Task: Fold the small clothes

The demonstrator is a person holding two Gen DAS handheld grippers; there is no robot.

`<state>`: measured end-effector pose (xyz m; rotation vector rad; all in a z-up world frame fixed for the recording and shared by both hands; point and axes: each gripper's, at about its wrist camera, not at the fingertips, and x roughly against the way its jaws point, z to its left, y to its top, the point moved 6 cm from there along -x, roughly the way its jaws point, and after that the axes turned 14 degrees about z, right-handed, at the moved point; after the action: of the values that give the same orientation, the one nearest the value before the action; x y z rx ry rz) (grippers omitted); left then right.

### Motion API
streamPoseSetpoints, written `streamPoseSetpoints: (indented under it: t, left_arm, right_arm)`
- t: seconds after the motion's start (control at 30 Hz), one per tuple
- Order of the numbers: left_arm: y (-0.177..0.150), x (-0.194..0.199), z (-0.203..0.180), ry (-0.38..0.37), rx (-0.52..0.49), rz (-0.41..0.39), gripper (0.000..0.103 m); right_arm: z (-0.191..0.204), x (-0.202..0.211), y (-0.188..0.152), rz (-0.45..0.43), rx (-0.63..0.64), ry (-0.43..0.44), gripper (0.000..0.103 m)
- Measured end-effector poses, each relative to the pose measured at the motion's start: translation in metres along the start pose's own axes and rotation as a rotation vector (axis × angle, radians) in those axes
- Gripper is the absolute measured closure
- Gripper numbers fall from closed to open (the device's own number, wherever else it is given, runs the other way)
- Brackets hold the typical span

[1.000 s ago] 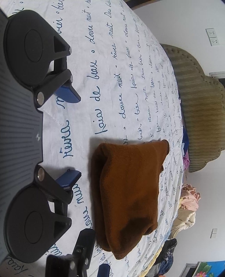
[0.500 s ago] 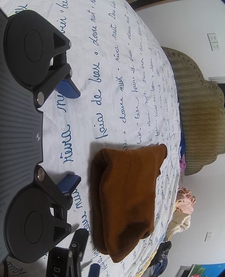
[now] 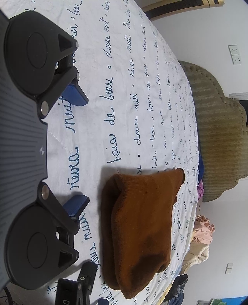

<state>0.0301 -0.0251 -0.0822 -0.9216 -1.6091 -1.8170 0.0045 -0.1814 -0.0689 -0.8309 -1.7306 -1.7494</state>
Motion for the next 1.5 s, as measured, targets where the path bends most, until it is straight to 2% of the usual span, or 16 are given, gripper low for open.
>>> streamPoseSetpoints:
  t: [0.23, 1.5]
  left_arm:
    - [0.0, -0.003, 0.002, -0.001, 0.01, 0.011, 0.0]
    - [-0.001, -0.005, 0.004, -0.008, 0.012, 0.012, 0.0]
  right_arm:
    - [-0.005, -0.009, 0.0, 0.026, 0.004, -0.005, 0.0]
    - [-0.005, -0.01, -0.003, 0.025, -0.019, 0.016, 0.0]
